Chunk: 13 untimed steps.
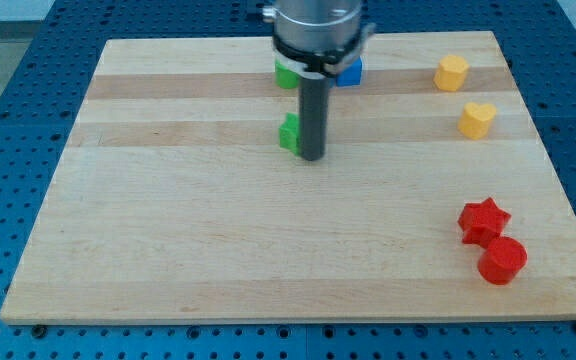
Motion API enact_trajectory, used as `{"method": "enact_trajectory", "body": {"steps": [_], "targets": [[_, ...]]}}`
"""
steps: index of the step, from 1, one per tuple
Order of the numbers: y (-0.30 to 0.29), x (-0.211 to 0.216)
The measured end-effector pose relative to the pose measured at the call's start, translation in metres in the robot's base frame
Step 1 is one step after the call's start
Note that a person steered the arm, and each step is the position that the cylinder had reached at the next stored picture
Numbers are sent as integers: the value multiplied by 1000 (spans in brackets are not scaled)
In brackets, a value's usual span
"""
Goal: Push the green star closer to the green circle
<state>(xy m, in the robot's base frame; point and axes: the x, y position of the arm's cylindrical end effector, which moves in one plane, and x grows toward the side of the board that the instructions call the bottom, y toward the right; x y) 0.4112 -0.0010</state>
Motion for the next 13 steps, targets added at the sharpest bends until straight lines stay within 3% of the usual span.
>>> {"method": "enact_trajectory", "body": {"steps": [2,3,6,10,13], "targets": [[-34,-68],[-65,-76],[-140,-61],[-147,-98],[-136,-70]]}}
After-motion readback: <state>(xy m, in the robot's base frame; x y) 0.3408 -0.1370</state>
